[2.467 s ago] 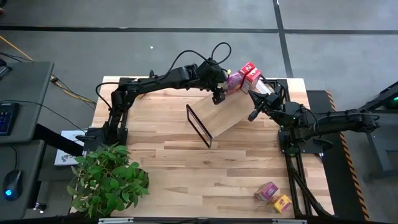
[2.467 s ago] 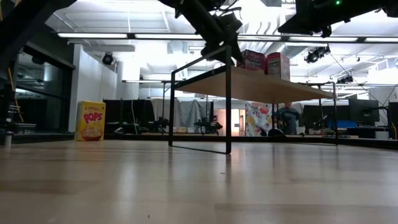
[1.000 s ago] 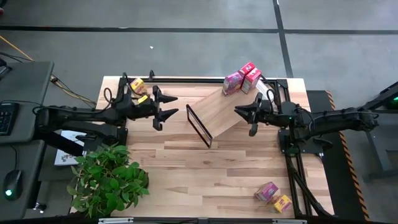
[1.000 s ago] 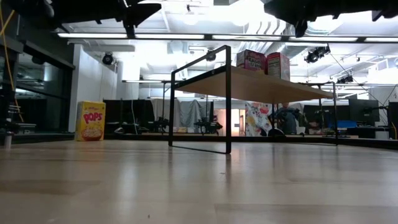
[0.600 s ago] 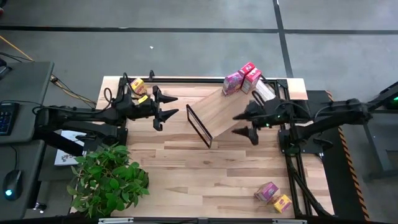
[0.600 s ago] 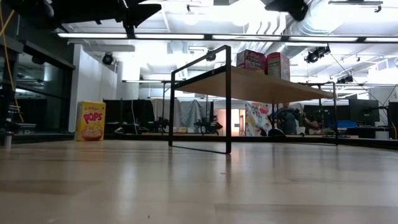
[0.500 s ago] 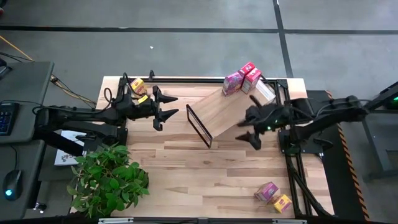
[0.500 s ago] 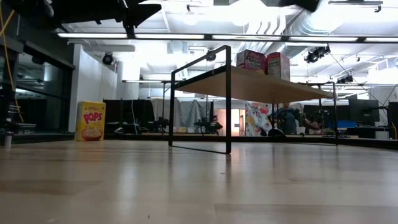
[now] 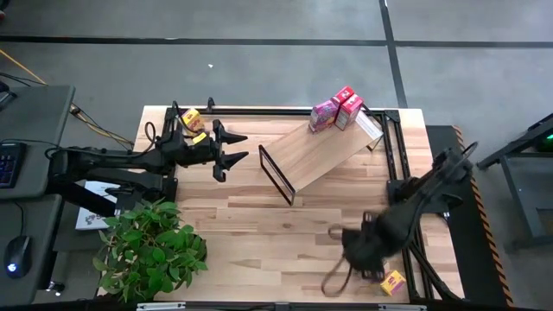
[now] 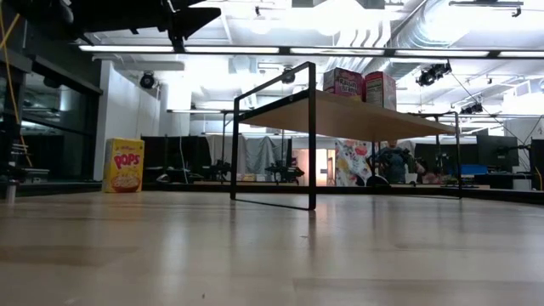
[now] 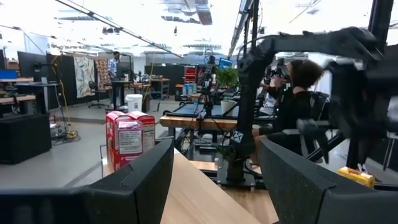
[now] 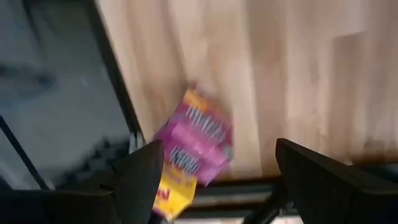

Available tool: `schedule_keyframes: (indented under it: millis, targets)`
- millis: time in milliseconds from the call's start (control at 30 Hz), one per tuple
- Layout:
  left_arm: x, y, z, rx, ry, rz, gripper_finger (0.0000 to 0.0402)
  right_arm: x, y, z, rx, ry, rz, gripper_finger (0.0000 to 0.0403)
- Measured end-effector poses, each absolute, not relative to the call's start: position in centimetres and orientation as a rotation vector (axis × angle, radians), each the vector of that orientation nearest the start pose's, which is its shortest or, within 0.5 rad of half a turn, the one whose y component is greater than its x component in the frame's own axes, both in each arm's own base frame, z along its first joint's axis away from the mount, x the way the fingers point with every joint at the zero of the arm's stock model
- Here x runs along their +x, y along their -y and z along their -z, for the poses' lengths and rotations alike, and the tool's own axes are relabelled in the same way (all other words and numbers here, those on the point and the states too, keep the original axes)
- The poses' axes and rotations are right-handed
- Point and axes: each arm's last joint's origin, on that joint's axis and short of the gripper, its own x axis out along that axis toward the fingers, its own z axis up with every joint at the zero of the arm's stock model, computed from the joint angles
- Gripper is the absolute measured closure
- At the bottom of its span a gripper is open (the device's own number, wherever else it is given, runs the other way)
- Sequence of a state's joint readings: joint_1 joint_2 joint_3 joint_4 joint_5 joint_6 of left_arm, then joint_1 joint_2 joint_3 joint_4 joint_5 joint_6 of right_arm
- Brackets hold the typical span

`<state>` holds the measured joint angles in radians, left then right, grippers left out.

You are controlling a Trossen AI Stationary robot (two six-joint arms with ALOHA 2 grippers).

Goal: Stack cereal on shelf
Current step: Put the purple cereal box on the shelf aligned with the other purple cereal box

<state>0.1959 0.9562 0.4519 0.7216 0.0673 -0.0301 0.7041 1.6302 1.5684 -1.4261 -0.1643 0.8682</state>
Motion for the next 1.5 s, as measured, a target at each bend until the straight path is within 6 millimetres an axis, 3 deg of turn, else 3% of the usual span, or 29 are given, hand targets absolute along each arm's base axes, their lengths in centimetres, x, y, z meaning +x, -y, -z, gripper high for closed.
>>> schedule_keyframes:
  millis: [167, 367, 833, 1500]
  targets:
    - [20.2, -3.8, -27.4, -0.031, 0.216, -0.121, 0.0177, 22.6, -22.2, -28.1, 0.174, -1.779, -0.069, 0.0102]
    - [20.2, -3.8, -27.2, -0.033, 0.198, -0.122, 0.0177, 23.3, -23.4, -25.6, 0.151, -1.857, -0.054, 0.0102]
    - [20.2, -3.8, -27.2, 0.020, 0.197, -0.128, 0.0177, 22.4, -24.5, -25.8, 0.125, -1.861, -0.086, 0.0102]
    - [20.2, -3.8, -27.2, 0.020, 0.195, -0.128, 0.0177, 20.4, -25.5, -25.7, -0.154, -1.754, -0.078, 0.0102]
